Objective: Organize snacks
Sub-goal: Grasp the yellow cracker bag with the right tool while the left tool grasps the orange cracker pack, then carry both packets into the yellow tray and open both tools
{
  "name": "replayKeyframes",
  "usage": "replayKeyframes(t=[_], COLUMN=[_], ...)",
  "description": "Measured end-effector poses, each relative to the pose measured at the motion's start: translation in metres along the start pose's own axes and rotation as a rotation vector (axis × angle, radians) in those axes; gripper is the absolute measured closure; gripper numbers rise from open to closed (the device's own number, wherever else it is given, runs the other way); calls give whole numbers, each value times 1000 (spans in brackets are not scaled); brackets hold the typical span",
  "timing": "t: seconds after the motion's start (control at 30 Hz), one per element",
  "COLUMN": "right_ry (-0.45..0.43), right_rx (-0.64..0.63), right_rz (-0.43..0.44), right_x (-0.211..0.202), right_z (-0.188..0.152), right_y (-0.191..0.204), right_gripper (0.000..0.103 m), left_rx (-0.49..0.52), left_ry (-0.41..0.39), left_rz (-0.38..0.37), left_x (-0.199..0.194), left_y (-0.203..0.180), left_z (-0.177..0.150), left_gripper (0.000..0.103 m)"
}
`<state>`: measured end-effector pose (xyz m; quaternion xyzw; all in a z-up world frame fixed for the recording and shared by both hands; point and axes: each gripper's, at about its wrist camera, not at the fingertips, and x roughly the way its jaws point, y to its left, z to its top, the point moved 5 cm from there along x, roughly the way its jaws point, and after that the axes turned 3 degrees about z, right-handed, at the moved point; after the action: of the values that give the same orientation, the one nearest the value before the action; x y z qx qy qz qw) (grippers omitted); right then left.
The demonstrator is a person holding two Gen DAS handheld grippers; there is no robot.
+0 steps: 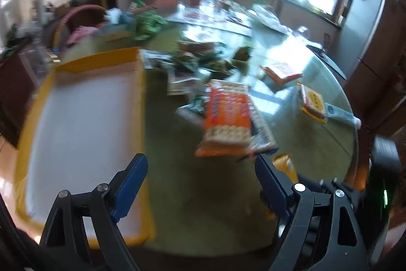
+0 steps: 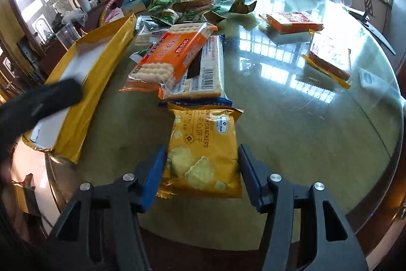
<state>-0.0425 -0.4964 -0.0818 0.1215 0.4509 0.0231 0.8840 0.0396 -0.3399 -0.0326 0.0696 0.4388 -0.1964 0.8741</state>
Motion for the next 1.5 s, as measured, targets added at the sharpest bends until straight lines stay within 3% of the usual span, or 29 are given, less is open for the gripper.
replayKeyframes(t=[0.07, 0.13, 0.3, 0.4, 0.5, 0.53, 0.73, 0.97, 1.1, 1.2, 1.3, 1.4, 1.5], right_ry=[-3, -12, -47, -48, -50, -50, -57, -95, -200, -204, -160, -103, -45], right_rx=[-7, -6, 0, 33, 47, 52, 52, 121, 62, -15, -88, -149, -209], right_rz=[4, 36, -21, 3, 8, 13, 16, 75, 117, 209, 271, 309, 332], right_x=[-4, -9, -19, -20, -20, -20, -19, -26, -60, -68, -52, -28, -2], right_z=[-3, -6, -7, -6, -5, -5, -7, -6, 13, 28, 38, 42, 46], right_y=[-5, -13, -33, -45, -51, -51, -48, -51, -18, 27, 73, 117, 159], right_gripper=[51, 56, 57, 57, 57, 57, 57, 57, 57, 57, 57, 57, 57], left_rx=[23, 31, 63, 69, 80, 77, 20, -65, -153, -210, -287, -350, -412], left_ry=[47, 74, 98, 118, 160, 169, 116, 52, -24, -87, -99, -64, -8], left_rz=[-48, -53, -48, -47, -23, -18, -45, -147, -217, -137, -25, 59, 91], left_x=[20, 32, 55, 66, 81, 85, 71, 15, -45, -76, -81, -68, -50], left_y=[-11, -17, -31, -34, -33, -32, -26, -12, 22, 66, 115, 154, 187], left_z=[13, 20, 34, 41, 42, 42, 36, 16, 10, 7, 0, -13, -29], left_gripper=[16, 18, 21, 22, 37, 47, 48, 48, 48, 48, 48, 48, 48])
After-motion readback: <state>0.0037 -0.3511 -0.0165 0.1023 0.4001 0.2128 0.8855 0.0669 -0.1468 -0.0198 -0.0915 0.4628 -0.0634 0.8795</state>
